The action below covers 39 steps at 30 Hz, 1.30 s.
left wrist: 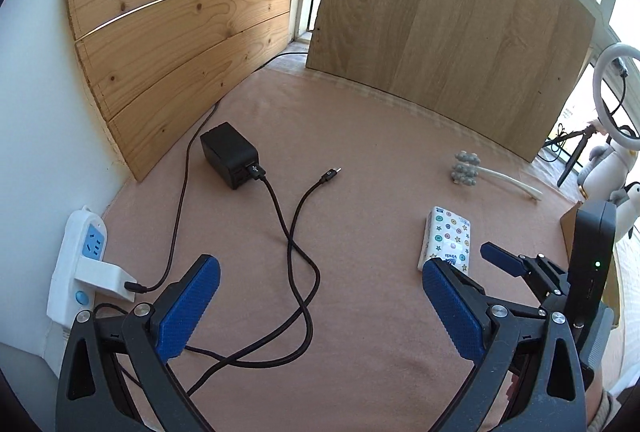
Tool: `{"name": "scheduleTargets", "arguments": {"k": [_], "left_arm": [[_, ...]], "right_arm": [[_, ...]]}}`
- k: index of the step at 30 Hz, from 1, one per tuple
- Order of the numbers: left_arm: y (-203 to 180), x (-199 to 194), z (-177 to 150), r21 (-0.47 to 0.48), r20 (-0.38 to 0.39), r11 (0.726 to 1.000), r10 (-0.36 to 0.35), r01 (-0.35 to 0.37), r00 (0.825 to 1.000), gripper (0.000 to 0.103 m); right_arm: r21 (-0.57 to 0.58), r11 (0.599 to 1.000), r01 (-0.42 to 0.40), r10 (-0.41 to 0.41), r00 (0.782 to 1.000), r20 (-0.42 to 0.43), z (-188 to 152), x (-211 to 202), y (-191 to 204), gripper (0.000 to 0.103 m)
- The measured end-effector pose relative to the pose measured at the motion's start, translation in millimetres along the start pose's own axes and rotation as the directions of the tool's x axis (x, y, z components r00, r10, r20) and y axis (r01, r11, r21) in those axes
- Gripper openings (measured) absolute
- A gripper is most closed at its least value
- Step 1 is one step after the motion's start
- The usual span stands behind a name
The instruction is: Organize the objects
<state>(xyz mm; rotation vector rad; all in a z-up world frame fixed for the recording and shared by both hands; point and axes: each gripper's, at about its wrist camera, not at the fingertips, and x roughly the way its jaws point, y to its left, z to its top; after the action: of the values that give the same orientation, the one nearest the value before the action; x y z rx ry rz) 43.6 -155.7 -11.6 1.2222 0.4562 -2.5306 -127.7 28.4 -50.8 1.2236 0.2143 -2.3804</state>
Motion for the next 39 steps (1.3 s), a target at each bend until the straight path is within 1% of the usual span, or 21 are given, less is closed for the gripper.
{"name": "scheduleTargets", "arguments": {"k": [3, 5, 7, 8, 9, 10, 13, 14, 15, 18, 21, 23, 24, 26, 29, 30, 31, 35, 39], "left_arm": [[7.2, 0.4, -3.8, -0.014, -0.007, 1.0, 0.003, -0.003, 1.0, 0.102], [10.6, 1.2, -6.3, -0.018, -0.012, 1.0, 0.007, -0.007, 1.0, 0.102], [13.0, 1.3, -8.2, -0.023, -0.016, 1.0, 0.008, -0.009, 1.0, 0.102], [14.1, 1.2, -9.5, -0.025, -0.018, 1.0, 0.01, -0.01, 1.0, 0.102], [15.6, 0.7, -10.7, -0.028, -0.018, 1.0, 0.011, -0.011, 1.0, 0.102], [16.8, 0.4, -11.3, -0.031, -0.018, 0.999, 0.01, -0.011, 1.0, 0.102], [18.3, 3.4, -13.4, -0.035, -0.031, 0.999, 0.005, -0.006, 0.999, 0.102], [18.0, 4.5, -14.4, -0.038, -0.038, 0.999, -0.002, 0.0, 0.999, 0.102], [17.4, 6.7, -14.5, -0.043, -0.05, 0.999, -0.014, 0.012, 0.999, 0.102], [14.1, 15.7, -15.3, -0.075, -0.105, 0.995, -0.07, 0.063, 0.992, 0.102], [2.2, 29.1, -17.1, -0.088, -0.166, 0.986, -0.154, 0.14, 0.974, 0.102], [-9.7, 39.0, -20.5, -0.064, -0.214, 0.986, -0.167, 0.157, 0.962, 0.102], [-15.6, 44.3, -22.5, -0.051, -0.244, 0.985, -0.174, 0.167, 0.954, 0.102], [-24.3, 53.9, -28.2, -0.074, -0.301, 0.976, -0.216, 0.203, 0.929, 0.102], [-36.1, 69.9, -40.1, -0.146, -0.394, 0.963, -0.268, 0.228, 0.879, 0.102], [-41.3, 74.4, -44.1, -0.153, -0.419, 0.962, -0.27, 0.226, 0.867, 0.102], [-46.0, 77.6, -47.7, -0.151, -0.436, 0.963, -0.266, 0.221, 0.86, 0.102], [-69.4, 83.3, -58.4, -0.092, -0.482, 0.977, -0.214, 0.194, 0.849, 0.101], [-92.5, 77.0, -62.3, -0.039, -0.502, 0.986, -0.16, 0.162, 0.85, 0.101]], "right_arm": [[0.031, 0.998, 0.046, -0.046, 0.999, -0.02, 1.8, 15.0, 11.0, 0.064], [0.044, 0.995, 0.088, -0.088, 0.996, -0.016, 3.1, 20.4, 13.5, 0.065], [0.064, 0.991, 0.119, -0.119, 0.993, 0.004, 3.3, 22.9, 9.7, 0.065], [0.061, 0.987, 0.152, -0.153, 0.988, 0.012, 2.7, 24.8, 7.7, 0.065], [0.06, 0.983, 0.172, -0.172, 0.985, 0.004, 1.4, 27.4, 4.7, 0.065], [0.075, 0.983, 0.166, -0.166, 0.986, -0.009, -0.7, 30.0, -0.5, 0.065], [0.111, 0.988, 0.112, -0.112, 0.994, -0.005, -7.6, 30.7, -15.2, 0.064], [0.107, 0.989, 0.102, -0.101, 0.995, -0.011, -9.7, 30.9, -17.9, 0.051], [0.098, 0.991, 0.088, -0.088, 0.996, -0.006, -12.5, 28.0, -19.6, 0.048], [0.03, 0.999, 0.035, -0.035, 0.999, 0.014, -23.9, 17.8, -14.2, 0.048], [-0.08, 0.997, -0.021, 0.022, 1.0, 0.011, -47.2, 5.3, 5.6, 0.048], [-0.167, 0.985, -0.04, 0.043, 0.999, 0.014, -65.8, -6.6, 23.2, 0.048], [-0.201, 0.978, -0.048, 0.051, 0.999, 0.013, -74.2, -12.0, 29.9, 0.048], [-0.241, 0.97, -0.045, 0.051, 0.999, 0.016, -88.8, -23.2, 39.3, 0.048], [-0.263, 0.965, -0.019, 0.027, 0.999, 0.028, -105.9, -35.0, 49.1, 0.048], [-0.262, 0.965, -0.015, 0.023, 0.999, 0.03, -110.1, -38.2, 51.3, 0.048], [-0.258, 0.966, -0.009, 0.018, 0.999, 0.033, -114.0, -40.9, 53.4, 0.048], [-0.246, 0.969, 0.016, -0.003, 0.999, 0.052, -126.4, -48.9, 60.4, 0.048], [-0.246, 0.969, 0.031, -0.017, 0.998, 0.061, -133.5, -53.9, 66.3, 0.048]]}}
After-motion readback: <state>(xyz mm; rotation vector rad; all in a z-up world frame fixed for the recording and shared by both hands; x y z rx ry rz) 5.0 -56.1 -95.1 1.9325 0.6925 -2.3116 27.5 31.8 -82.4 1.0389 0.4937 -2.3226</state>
